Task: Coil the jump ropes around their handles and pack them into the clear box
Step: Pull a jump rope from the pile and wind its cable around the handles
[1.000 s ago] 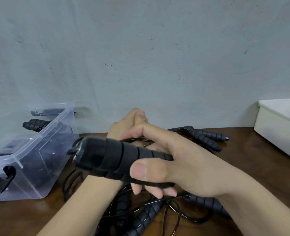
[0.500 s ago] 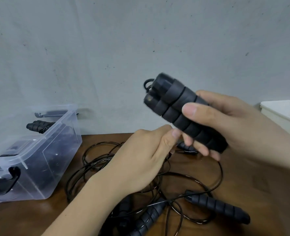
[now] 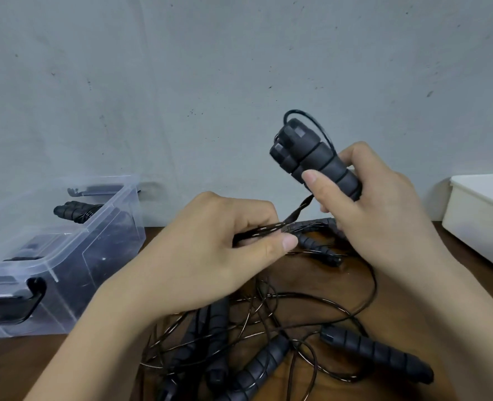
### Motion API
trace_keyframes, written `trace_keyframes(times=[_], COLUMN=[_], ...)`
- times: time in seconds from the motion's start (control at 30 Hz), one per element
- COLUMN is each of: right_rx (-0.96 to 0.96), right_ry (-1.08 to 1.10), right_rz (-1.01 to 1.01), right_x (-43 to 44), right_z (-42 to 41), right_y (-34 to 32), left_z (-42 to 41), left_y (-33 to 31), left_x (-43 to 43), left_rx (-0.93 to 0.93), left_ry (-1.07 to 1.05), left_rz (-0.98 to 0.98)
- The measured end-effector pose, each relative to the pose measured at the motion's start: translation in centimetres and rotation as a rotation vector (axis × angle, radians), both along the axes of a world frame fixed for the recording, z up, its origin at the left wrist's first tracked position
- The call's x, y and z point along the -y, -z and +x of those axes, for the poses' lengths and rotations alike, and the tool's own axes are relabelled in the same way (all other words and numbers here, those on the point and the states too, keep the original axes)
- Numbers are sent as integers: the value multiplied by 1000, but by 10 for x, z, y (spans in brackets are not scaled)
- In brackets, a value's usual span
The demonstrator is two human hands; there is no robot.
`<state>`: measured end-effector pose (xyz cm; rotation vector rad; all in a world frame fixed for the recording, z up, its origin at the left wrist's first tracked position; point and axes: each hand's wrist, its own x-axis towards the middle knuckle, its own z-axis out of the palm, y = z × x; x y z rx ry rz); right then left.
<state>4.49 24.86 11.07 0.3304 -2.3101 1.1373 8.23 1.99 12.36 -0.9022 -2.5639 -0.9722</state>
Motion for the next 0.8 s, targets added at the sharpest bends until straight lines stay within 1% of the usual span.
trace_keyframes(times=[0.23,0.37,0.47,0.53,0.63,0.73,0.8], right_rx=[-12,-74,-94,-22,140,263,338], right_ry=[79,110,128,87,-34,-256,-345], right_rz=[48,69,142,235,421,423,431], right_x=[4,3,-1,-3,2,7,8], right_z=[-11,-14,-15,-14,-7,1,8], right_y=[9,10,10,8,9,12,10], left_z=[5,7,15,21,19,11,8], left_y=[-4,-7,-14,-17,-15,-7,-8], left_x=[4,9,14,15,16,23,28], left_rx=[-214,-177,-77,-3,-14,-35,-97], left_ry=[-70,-61,-60,-72,-31,12,-22], left_rz=[-139,-96,45,155,262,423,411])
